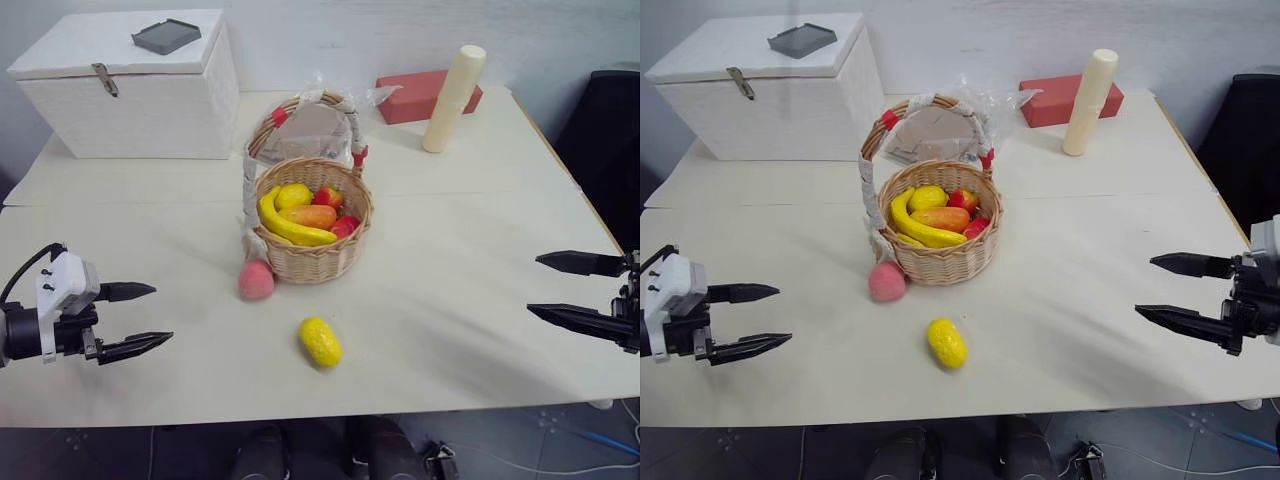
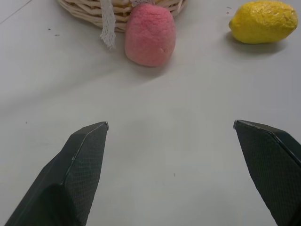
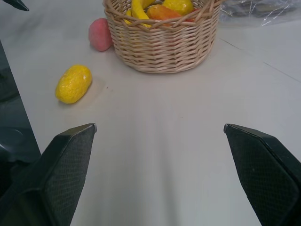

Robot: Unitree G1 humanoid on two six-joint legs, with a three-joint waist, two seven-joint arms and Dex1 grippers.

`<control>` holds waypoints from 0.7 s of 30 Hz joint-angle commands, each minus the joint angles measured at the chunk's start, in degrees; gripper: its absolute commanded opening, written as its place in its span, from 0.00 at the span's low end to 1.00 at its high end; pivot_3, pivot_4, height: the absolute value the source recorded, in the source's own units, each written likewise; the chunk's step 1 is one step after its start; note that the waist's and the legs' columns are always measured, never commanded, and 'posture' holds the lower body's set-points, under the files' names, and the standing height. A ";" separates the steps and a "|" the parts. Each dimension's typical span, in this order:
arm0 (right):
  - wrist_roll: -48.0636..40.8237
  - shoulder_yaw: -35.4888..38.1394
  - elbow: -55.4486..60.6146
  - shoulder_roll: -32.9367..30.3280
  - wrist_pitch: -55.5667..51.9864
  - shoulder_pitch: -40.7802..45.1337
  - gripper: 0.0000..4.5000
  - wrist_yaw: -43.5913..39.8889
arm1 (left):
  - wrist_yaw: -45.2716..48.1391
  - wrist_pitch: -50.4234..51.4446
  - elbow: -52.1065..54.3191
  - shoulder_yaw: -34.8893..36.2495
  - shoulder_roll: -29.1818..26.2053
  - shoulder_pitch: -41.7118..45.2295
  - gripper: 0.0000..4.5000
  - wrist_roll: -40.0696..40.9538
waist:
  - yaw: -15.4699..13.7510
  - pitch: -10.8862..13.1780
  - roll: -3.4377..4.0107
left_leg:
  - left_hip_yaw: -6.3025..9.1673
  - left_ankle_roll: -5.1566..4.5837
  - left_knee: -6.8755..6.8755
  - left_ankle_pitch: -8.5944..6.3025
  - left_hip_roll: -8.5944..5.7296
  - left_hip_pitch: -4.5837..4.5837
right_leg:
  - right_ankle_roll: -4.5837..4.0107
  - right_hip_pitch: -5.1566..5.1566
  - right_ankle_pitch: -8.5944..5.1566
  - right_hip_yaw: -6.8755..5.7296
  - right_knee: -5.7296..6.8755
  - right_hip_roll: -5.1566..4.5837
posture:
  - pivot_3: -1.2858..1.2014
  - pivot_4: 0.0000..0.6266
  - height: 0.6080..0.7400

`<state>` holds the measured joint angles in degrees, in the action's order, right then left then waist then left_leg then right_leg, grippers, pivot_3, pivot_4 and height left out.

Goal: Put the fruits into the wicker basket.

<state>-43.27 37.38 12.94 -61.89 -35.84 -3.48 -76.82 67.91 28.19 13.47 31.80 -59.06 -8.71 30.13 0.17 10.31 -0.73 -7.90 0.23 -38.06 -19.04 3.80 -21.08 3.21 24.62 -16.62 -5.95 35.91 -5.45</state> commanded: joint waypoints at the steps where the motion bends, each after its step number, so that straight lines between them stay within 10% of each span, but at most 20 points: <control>1: -0.93 -0.10 0.61 0.30 0.60 1.10 1.00 0.15 | -0.01 0.72 2.08 2.22 -0.47 0.63 1.00 1.83 | 0.01 0.00 0.00 | 0.00 0.00 0.00 0.00 0.00 0.00 | 0.00 0.00 0.00 0.00 0.01 0.00 | 0.52 0.24 1.00; 21: -0.82 -3.17 0.60 -0.16 -0.04 2.96 1.00 1.90 | -5.89 2.42 3.94 -0.51 1.25 3.73 1.00 2.54 | 0.01 0.00 0.00 | -0.08 0.10 -0.04 0.06 0.00 0.03 | 0.02 0.01 0.01 0.02 0.06 0.04 | 0.52 0.24 1.00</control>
<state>-42.10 33.52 12.77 -61.90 -34.52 -1.18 -74.79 62.12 30.28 17.12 30.75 -57.95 -5.87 31.27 0.18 10.31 -0.73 -7.98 0.34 -38.10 -18.97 3.79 -21.05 3.23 24.63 -16.61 -5.94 35.97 -5.41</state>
